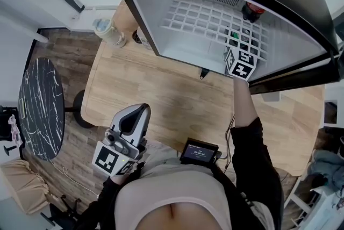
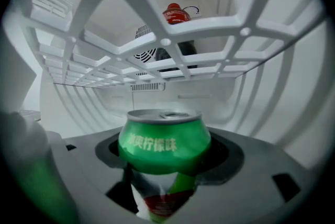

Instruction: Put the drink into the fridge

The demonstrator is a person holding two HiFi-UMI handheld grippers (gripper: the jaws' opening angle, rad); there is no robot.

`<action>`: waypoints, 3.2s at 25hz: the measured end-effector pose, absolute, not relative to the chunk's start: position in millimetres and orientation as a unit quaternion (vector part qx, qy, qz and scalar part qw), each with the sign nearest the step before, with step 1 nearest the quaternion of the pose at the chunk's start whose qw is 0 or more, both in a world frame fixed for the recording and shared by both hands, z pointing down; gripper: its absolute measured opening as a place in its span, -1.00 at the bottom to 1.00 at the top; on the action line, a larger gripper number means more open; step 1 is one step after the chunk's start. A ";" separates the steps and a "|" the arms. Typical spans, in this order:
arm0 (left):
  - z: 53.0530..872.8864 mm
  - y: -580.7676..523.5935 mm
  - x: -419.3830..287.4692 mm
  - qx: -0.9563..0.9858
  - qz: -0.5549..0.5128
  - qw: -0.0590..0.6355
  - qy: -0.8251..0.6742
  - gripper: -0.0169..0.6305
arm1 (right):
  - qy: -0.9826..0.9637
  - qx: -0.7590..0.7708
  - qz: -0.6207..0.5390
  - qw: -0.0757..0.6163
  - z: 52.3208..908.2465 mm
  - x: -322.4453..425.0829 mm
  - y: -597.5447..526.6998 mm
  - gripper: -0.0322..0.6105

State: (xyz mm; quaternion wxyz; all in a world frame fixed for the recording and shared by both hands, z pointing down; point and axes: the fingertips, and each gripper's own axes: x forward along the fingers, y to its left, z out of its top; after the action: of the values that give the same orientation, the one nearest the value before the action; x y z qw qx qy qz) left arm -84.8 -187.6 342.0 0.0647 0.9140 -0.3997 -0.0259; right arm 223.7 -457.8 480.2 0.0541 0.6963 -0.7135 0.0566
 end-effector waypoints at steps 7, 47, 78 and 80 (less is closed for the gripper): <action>341.7 -188.0 -83.0 0.915 -0.027 0.066 -0.397 -0.93 | -0.706 0.705 0.057 0.041 481.8 226.1 -450.3 0.22; 336.2 -177.7 -83.5 0.916 -0.038 0.064 -0.395 -0.93 | -0.696 0.713 0.069 0.055 488.9 229.0 -443.0 0.22; 337.2 -182.4 -75.5 0.920 -0.040 0.066 -0.385 -0.93 | -0.694 0.718 0.031 0.050 469.5 224.9 -430.4 0.24; 336.8 -181.6 -74.4 0.920 -0.040 0.066 -0.384 -0.93 | -0.693 0.718 0.041 0.045 469.6 225.5 -429.1 0.24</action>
State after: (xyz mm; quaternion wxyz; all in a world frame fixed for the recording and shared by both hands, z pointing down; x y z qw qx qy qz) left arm -74.4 -181.6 336.8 0.0658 0.9201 -0.3841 -0.0401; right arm 225.5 -429.1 469.6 0.0450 0.7181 -0.6933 0.0414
